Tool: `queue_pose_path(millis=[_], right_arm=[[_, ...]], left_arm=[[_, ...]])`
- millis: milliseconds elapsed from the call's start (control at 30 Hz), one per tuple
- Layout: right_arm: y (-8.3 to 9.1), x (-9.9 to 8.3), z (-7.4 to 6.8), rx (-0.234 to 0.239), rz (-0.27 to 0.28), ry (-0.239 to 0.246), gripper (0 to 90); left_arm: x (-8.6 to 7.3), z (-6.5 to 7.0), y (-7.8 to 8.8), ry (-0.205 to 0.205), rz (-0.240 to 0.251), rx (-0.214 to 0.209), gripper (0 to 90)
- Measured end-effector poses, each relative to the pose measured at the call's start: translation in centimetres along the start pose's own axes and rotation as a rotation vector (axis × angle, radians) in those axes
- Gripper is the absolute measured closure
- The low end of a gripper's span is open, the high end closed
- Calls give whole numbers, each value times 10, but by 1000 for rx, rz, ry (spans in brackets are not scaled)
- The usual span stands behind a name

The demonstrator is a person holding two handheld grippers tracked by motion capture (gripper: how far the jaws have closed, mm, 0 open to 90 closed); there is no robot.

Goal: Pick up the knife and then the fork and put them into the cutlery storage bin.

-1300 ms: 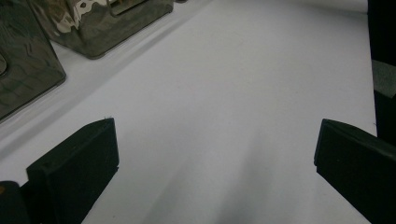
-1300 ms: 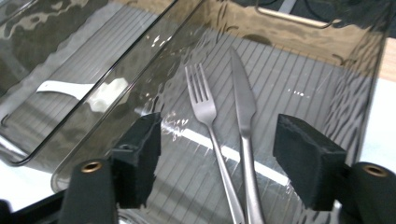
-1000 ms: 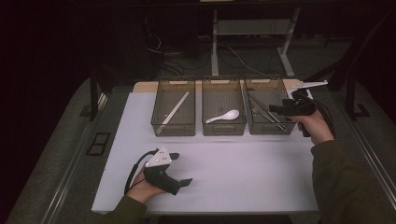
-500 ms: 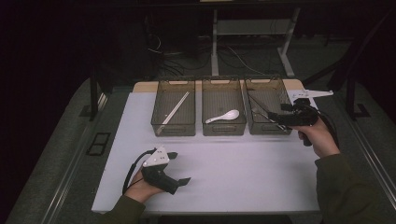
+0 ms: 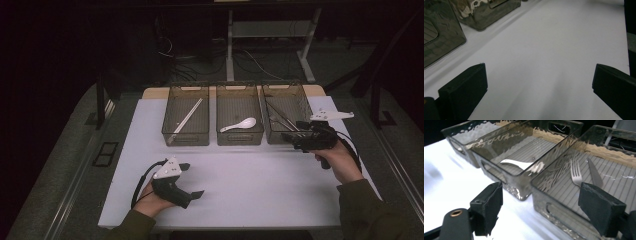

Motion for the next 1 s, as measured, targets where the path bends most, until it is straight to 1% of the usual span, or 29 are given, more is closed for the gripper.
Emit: queue_pose_path(millis=[133, 167, 367, 433, 633, 833, 900, 1000], right_arm=[[2, -8, -10, 14, 9, 12, 189], [3, -10, -12, 10, 13, 21, 188], [9, -16, -20, 18, 47, 17, 177], [10, -19, -22, 29, 55, 14, 177], [12, -29, -29, 40, 47, 21, 177], [15, -39, -35, 46, 50, 13, 177], [16, -42, -37, 47, 49, 21, 176], [18, -46, -40, 54, 50, 18, 150]], left_arm=[[0, 0, 0, 2, 1, 0, 0], [0, 0, 0, 0, 1, 0, 0], [0, 1, 1, 8, 7, 3, 0], [0, 1, 1, 10, 8, 2, 0], [0, 1, 1, 11, 9, 2, 0], [0, 1, 1, 12, 9, 1, 0], [0, 1, 1, 12, 6, 0, 0], [0, 2, 1, 15, 8, 1, 0]])
Point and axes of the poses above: each handheld gripper's, and its own axes: y roughly backward along the jaws, x roughly out of its top, z roughly to its right, the point moved 3 cm from there along -y, roughly forward along the jaws, and after that the axes turned 11 degrees about x, right-handed, at the moved point
